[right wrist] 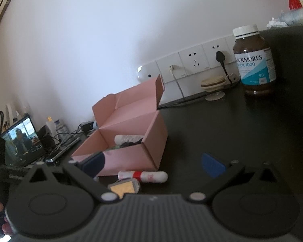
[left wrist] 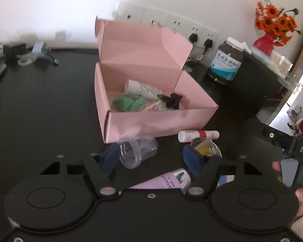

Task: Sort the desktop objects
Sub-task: 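Move the left tool down toward the clear plastic cup, then close the left gripper on the clear plastic cup and lift it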

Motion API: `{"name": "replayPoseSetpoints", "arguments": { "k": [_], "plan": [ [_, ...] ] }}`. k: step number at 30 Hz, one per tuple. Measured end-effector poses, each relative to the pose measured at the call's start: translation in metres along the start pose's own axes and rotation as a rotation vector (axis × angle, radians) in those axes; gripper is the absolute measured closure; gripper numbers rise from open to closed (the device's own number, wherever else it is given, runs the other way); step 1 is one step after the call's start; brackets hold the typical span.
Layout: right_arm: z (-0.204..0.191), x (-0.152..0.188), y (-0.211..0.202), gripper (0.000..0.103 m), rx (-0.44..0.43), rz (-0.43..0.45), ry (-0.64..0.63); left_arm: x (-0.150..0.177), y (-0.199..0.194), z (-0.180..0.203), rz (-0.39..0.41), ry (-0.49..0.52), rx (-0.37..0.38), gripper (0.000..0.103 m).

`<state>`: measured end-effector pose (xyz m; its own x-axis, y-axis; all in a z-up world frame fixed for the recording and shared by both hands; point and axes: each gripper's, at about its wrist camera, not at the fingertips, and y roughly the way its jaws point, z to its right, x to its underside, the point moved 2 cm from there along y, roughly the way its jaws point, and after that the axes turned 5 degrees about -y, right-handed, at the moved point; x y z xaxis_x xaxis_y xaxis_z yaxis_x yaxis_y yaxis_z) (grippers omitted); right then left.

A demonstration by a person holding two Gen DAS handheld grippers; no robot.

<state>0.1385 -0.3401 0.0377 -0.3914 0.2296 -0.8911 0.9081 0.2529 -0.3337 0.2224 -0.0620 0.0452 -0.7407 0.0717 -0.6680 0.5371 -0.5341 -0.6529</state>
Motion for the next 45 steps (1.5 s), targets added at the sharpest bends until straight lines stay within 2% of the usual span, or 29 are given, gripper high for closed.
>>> {"name": "replayPoseSetpoints", "arguments": {
  "k": [3,11,14,18,26,34,36,45],
  "plan": [
    [0.0,0.0,-0.001,0.001,0.0,0.003,-0.001,-0.001,0.008,0.0,-0.029,-0.033,-0.018,0.039],
    [-0.001,0.001,-0.002,0.001,-0.007,0.006,-0.002,-0.006,0.011,0.002,-0.017,-0.074,-0.061,0.039],
    [-0.001,0.0,-0.002,0.001,-0.008,0.007,-0.001,-0.008,0.012,0.003,-0.009,-0.07,-0.089,0.039],
    [0.0,0.0,-0.003,0.001,-0.008,0.009,-0.002,-0.009,0.012,0.003,-0.006,-0.055,-0.129,0.049],
    [-0.001,0.0,-0.003,0.001,-0.009,0.009,0.0,-0.006,0.003,-0.013,0.008,-0.032,-0.208,0.049],
    [0.0,0.0,-0.003,0.001,-0.008,0.009,0.002,-0.003,-0.01,-0.033,0.038,-0.019,-0.276,0.047],
    [0.0,0.0,-0.003,0.001,-0.01,0.007,0.003,-0.002,-0.012,-0.036,0.046,-0.009,-0.286,0.042],
    [0.001,0.0,-0.002,0.001,-0.01,0.0,0.012,0.005,-0.015,-0.036,0.068,0.056,-0.296,0.032]
  ]
}}
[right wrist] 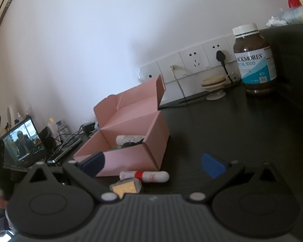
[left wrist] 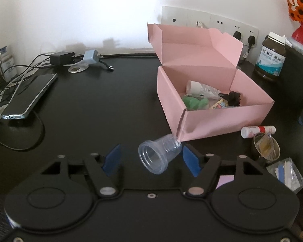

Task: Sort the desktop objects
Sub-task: 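Close the left gripper on the clear plastic cup and lift it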

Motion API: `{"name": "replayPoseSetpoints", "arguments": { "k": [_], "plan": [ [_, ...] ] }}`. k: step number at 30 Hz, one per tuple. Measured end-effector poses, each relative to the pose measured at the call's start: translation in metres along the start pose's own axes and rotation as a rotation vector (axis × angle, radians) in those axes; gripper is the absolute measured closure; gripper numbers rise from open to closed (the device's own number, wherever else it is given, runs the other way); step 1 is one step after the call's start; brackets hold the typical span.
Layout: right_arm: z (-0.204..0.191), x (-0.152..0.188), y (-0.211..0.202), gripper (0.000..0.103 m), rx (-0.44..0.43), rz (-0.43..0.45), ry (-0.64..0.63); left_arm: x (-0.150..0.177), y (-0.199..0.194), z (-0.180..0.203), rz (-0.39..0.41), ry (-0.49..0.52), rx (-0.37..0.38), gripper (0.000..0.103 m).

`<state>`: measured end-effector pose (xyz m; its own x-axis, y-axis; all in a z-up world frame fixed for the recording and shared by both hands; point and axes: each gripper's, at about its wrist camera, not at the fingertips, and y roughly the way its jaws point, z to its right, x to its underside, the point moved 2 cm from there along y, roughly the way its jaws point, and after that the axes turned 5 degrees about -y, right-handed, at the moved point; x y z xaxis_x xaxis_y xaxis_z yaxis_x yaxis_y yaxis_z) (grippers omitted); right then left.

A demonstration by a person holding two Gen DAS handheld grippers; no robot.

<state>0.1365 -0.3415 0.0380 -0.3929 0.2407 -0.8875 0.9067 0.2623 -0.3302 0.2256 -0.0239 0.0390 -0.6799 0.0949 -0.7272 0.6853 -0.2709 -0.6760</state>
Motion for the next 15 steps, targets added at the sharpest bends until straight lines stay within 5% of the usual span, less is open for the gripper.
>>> {"name": "replayPoseSetpoints", "arguments": {
  "k": [15],
  "plan": [
    [0.0022,-0.0003,0.002,0.001,-0.001,-0.009,0.009,0.0084,0.0081,-0.01,-0.001,0.01,-0.01,0.04]
  ]
}}
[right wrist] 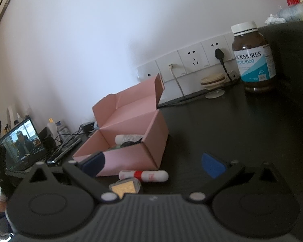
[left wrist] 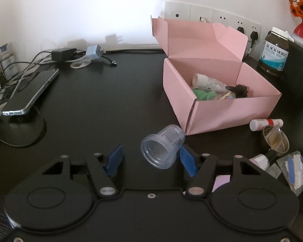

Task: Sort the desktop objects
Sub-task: 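Close the left gripper on the clear plastic cup and lift it, then carry the clear cup with the left gripper over the pink box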

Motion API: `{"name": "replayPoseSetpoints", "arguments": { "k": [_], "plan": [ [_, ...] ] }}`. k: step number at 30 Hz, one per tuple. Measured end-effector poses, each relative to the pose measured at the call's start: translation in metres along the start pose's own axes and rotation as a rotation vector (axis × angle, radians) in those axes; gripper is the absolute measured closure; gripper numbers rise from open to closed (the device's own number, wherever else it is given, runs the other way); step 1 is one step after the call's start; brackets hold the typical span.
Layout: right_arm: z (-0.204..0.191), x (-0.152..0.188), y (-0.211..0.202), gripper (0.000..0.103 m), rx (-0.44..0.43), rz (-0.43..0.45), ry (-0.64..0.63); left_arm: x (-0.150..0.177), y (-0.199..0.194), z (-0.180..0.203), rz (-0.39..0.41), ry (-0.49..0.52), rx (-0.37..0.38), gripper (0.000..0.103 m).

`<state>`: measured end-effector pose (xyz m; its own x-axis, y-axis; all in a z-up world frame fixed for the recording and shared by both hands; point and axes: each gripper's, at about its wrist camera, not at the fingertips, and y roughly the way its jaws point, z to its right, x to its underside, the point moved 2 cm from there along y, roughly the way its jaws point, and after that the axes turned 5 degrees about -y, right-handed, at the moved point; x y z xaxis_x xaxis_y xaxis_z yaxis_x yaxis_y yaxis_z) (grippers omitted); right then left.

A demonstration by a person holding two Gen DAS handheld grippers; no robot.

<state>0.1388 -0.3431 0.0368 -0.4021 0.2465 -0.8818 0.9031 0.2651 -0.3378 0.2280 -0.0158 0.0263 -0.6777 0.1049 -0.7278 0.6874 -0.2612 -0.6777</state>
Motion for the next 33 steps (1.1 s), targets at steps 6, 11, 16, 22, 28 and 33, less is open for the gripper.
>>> {"name": "replayPoseSetpoints", "arguments": {
  "k": [6,11,16,22,28,33],
  "plan": [
    [0.001,0.0,0.001,0.001,0.0,-0.005,0.006,-0.002,-0.001,-0.002,0.015,0.006,0.015,0.058],
    [0.001,0.001,0.002,0.001,0.001,-0.007,0.007,0.001,-0.004,-0.003,0.042,0.035,0.032,0.063],
    [0.002,0.001,0.002,0.001,0.002,-0.006,0.008,0.009,-0.012,-0.008,0.07,0.057,0.071,0.063],
    [0.001,0.0,0.002,0.001,0.002,-0.006,0.005,0.012,-0.022,-0.011,0.111,0.069,0.086,0.063],
    [0.001,0.0,0.002,0.001,0.003,-0.005,0.006,0.009,-0.027,-0.01,0.131,0.072,0.076,0.063],
    [0.001,0.001,0.001,0.001,0.003,-0.006,0.007,0.004,-0.028,-0.009,0.131,0.074,0.066,0.063]
  ]
}}
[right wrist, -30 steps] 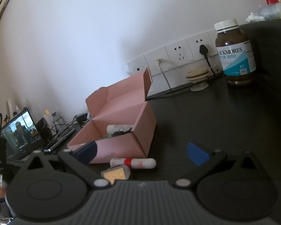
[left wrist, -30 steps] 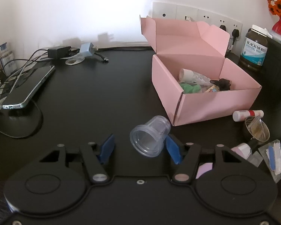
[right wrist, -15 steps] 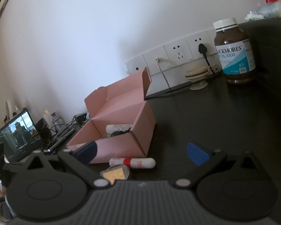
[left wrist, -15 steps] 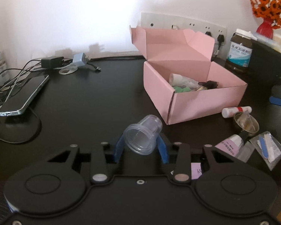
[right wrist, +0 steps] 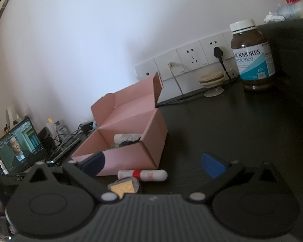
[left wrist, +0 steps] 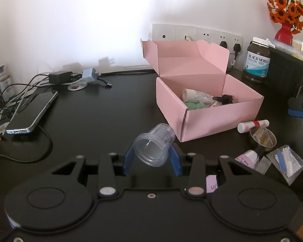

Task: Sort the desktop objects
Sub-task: 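Carry the clear cup with the left gripper over the pink box, then lower the cup into the box and open the left gripper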

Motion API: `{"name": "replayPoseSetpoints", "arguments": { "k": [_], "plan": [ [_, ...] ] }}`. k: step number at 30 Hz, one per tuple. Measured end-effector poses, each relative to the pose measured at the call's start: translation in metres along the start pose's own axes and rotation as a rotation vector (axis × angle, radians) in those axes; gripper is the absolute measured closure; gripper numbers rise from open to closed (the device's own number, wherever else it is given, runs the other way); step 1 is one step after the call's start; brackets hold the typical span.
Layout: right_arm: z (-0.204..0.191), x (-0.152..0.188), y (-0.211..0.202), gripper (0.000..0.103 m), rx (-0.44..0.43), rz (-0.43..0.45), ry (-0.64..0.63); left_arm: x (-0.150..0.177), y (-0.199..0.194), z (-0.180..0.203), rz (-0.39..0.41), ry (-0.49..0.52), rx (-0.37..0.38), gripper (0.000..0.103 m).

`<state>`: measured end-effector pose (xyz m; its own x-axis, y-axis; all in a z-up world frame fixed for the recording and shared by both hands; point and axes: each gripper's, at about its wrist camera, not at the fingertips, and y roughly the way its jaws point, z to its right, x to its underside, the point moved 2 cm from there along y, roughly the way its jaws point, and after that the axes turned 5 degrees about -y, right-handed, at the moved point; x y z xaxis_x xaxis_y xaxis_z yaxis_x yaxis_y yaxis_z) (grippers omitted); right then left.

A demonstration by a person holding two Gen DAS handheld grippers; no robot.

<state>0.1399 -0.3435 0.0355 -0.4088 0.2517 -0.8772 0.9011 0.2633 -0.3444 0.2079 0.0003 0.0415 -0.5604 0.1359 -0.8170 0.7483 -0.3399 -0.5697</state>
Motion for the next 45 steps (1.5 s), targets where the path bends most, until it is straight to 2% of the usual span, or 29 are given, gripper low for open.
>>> {"name": "replayPoseSetpoints", "arguments": {
  "k": [8,16,22,28,32,45],
  "plan": [
    [0.001,0.0,-0.001,0.001,0.001,0.0,0.001,-0.025,-0.009,0.009,0.049,0.004,0.004,0.063],
    [0.0,0.0,-0.002,0.001,0.004,0.003,-0.002,-0.061,0.001,0.048,0.078,0.042,0.055,0.063],
    [0.0,0.0,-0.002,0.001,0.006,0.006,0.001,-0.08,0.032,0.084,0.039,0.013,0.131,0.063],
    [0.0,-0.001,-0.002,0.001,0.004,0.005,-0.002,-0.091,0.079,0.107,-0.068,-0.031,0.182,0.063],
    [0.0,0.0,-0.003,0.001,0.003,0.007,-0.006,-0.093,0.108,0.112,-0.126,-0.07,0.178,0.063],
    [-0.001,-0.001,-0.002,0.001,-0.007,0.006,-0.015,-0.094,0.135,0.126,-0.131,-0.015,0.138,0.063]
  ]
}}
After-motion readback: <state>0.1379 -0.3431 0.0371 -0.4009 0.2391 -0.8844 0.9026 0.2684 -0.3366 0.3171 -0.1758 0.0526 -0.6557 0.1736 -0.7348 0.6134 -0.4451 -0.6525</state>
